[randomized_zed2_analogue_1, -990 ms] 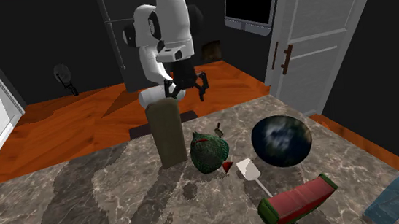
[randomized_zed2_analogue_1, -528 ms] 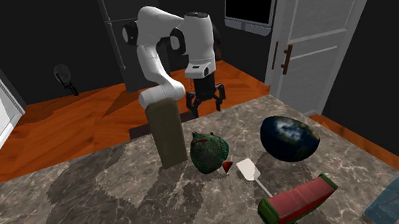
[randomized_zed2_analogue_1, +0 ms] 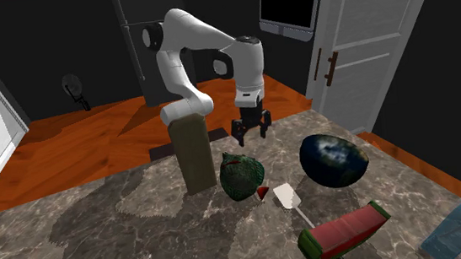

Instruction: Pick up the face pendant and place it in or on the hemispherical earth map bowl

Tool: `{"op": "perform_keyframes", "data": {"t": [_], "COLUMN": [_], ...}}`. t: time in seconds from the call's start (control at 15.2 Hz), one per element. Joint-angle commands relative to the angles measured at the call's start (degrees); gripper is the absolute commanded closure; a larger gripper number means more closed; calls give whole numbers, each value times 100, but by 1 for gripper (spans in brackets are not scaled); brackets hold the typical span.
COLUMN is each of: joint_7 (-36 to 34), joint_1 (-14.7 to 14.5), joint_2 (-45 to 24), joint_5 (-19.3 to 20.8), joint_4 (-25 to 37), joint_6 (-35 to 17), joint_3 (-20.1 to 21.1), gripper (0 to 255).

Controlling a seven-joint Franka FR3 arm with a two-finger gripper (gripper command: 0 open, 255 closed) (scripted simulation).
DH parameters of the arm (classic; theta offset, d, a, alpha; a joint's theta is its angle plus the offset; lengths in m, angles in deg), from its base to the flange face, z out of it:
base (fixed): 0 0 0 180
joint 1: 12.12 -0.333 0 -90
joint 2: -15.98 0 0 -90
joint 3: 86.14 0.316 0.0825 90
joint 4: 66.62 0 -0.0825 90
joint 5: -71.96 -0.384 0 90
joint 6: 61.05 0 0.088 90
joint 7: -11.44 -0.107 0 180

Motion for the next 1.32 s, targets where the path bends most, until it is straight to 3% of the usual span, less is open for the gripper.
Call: {"op": "perform_keyframes", "data": {"t": [0.0,0.26,0.73,0.79,1.25], "joint_7": [-14,-18,-18,-18,-18], "joint_1": [-6,0,0,0,0], "joint_2": [-65,-167,-167,-167,-167], "joint_5": [-9,-16,-16,-16,-16], "joint_4": [-118,-323,-323,-323,-323], "joint_6": [-183,-490,-490,-490,-490], "joint_3": [33,64,64,64,64], "gripper": [0,0,0,255,255]}}
